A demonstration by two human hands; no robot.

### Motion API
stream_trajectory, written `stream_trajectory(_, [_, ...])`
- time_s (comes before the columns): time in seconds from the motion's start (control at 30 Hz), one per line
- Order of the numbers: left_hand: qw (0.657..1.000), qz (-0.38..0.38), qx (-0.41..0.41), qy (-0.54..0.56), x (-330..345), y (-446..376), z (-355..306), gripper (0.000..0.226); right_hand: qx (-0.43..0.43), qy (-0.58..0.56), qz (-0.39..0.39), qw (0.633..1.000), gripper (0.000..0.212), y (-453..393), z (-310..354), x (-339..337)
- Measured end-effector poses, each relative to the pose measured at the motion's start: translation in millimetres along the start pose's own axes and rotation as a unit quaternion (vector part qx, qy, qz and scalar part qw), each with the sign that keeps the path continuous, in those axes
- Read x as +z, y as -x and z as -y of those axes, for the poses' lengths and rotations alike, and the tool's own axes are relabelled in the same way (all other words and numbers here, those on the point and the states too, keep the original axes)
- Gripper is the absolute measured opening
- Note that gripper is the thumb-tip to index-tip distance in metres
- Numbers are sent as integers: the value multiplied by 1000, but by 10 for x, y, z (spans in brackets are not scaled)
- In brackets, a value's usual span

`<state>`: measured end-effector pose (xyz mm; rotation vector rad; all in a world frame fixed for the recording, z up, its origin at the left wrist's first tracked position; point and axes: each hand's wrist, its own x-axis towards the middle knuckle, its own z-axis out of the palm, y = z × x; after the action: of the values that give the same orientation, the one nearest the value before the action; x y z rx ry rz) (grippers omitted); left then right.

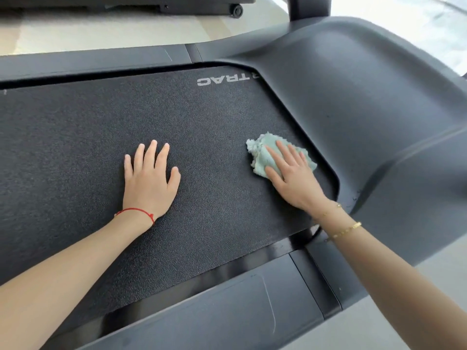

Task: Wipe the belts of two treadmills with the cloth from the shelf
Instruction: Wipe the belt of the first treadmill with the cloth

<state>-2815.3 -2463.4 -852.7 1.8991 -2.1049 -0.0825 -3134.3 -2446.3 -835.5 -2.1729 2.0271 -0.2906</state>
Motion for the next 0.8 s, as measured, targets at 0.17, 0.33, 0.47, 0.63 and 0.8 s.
stream_trajectory(0.17, [1000, -8, 0, -3, 14, -1, 2, 66, -148, -14, 8, 989, 56, 664, 518, 78])
stream_trajectory(0.33, [1000, -7, 1, 3, 5, 2, 9, 65, -214, -11, 71, 974, 55, 949, 477, -8])
stream_trajectory(0.47, [1000, -1, 2, 4, 4, 4, 12, 58, -98, -8, 33, 995, 57, 391, 38, -48])
stream_trajectory(0.63, [1000, -3, -3, 8, -5, 4, -3, 62, -102, -2, 22, 995, 58, 582, 410, 33])
stream_trajectory(0.8, [1000, -5, 1, 1, -2, 4, 5, 65, -202, -23, 62, 977, 54, 903, 602, 0])
